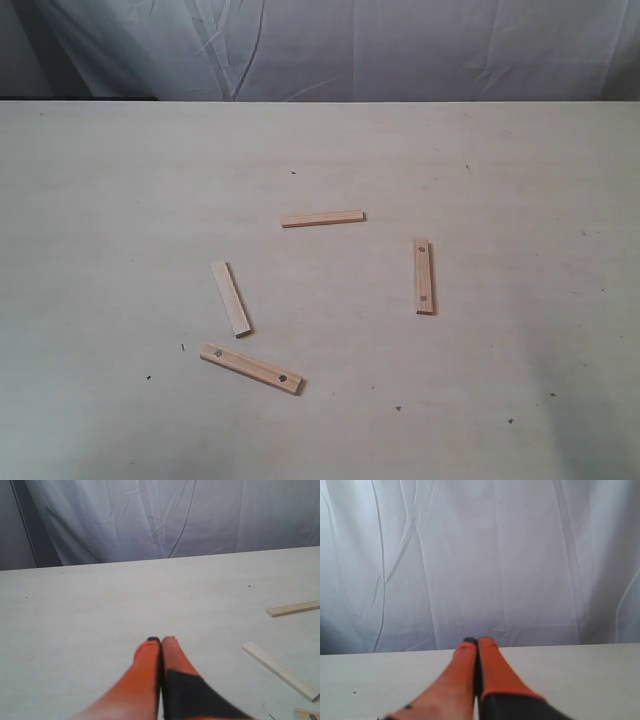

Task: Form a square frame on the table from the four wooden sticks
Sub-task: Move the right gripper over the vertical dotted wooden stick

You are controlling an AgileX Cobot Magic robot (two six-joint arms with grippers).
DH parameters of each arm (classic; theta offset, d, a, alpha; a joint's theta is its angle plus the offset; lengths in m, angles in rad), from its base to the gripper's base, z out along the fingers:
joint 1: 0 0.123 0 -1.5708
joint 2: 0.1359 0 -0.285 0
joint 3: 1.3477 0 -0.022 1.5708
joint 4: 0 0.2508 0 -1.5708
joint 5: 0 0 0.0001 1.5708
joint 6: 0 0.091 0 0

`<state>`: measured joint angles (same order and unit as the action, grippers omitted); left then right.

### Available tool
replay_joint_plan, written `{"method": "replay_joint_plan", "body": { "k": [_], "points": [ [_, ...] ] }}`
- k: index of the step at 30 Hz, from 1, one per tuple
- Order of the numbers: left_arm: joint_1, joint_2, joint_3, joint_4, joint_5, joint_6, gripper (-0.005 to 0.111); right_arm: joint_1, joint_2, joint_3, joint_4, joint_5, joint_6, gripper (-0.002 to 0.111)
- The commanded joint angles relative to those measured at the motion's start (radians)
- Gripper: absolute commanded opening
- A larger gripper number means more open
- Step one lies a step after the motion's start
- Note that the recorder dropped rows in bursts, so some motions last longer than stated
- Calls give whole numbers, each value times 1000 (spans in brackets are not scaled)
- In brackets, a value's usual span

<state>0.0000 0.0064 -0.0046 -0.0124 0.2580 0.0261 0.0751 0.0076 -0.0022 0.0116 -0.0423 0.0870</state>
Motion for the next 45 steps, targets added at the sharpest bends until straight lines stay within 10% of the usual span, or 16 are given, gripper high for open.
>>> {"method": "replay_joint_plan", "body": {
  "k": [1, 8, 22, 38, 45],
  "points": [
    [3, -6, 5, -9, -7, -1, 0, -5, -8, 2, -4, -23, -5, 0],
    [3, -6, 5, -9, -7, -1, 0, -5, -8, 2, 44, -30, -5, 0],
    [3, -6, 5, -9, -7, -1, 0, -5, 561, -497, 40, 547, -7, -1],
    [3, -6, 5, -9, -7, -1, 0, -2, 1139, -697, 213, 534, -6, -1],
    [3, -6, 5, -9, -7, -1, 0, 169, 1406, -974, 201, 741, 4, -1]
  ]
}}
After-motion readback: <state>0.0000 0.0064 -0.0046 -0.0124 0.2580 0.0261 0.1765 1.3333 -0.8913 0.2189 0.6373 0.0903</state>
